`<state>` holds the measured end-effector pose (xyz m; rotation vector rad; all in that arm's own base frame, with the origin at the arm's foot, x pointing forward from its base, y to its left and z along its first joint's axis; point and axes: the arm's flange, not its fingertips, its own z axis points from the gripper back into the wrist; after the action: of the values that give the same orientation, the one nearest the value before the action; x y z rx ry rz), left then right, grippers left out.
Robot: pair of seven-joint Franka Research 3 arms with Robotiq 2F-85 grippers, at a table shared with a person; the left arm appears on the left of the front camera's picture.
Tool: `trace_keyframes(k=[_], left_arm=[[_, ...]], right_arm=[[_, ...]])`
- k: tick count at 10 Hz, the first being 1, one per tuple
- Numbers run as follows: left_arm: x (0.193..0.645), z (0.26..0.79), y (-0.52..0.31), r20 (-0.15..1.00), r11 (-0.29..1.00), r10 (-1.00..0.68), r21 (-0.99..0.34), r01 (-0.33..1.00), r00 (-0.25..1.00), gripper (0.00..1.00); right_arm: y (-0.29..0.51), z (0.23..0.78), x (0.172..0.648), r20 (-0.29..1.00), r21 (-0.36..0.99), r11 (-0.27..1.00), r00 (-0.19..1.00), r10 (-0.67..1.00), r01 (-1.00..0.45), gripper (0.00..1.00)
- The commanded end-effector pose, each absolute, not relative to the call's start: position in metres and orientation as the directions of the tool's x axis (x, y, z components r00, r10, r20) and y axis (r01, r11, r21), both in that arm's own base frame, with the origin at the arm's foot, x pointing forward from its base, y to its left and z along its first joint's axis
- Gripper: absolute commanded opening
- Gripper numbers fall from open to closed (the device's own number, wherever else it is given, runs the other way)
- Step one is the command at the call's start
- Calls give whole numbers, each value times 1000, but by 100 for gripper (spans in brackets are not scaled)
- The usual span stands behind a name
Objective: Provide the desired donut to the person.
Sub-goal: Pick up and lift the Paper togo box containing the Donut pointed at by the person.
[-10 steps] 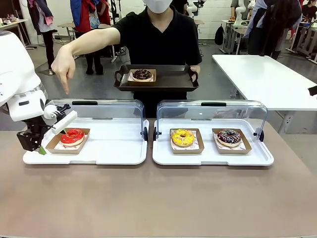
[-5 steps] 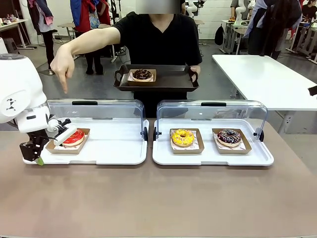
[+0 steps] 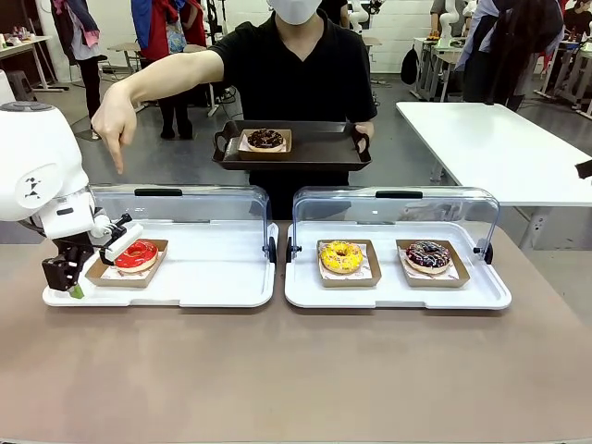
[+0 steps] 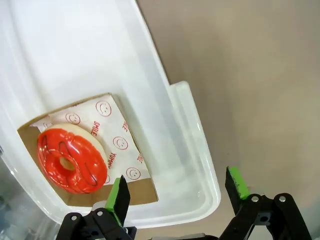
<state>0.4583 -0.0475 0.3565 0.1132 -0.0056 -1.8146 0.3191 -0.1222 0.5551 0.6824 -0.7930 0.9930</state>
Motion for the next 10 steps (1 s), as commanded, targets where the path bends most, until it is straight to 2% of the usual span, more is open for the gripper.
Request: trace_keyframes(k=[1, 7, 8, 9, 10], left_arm=[[465, 351, -45, -96, -205, -975, 51, 977, -200, 100], [471, 334, -42, -105, -164, -981, 25, 986, -161, 100], [471, 333, -41, -101, -159, -983, 35, 987, -155, 66], [470, 334, -41, -104, -155, -983, 41, 987, -150, 46], [471, 335, -41, -103, -158, -983, 47, 986, -152, 12]], right_arm=[[-122, 556, 320, 841, 137, 383, 312, 443, -913, 100], [-122, 556, 320, 841, 137, 383, 312, 443, -913, 100], [-122, 556, 320, 841, 137, 383, 312, 443, -913, 100], [-122, 556, 320, 841, 137, 383, 312, 443, -913, 100], [-122, 556, 320, 841, 137, 383, 312, 443, -913, 100]])
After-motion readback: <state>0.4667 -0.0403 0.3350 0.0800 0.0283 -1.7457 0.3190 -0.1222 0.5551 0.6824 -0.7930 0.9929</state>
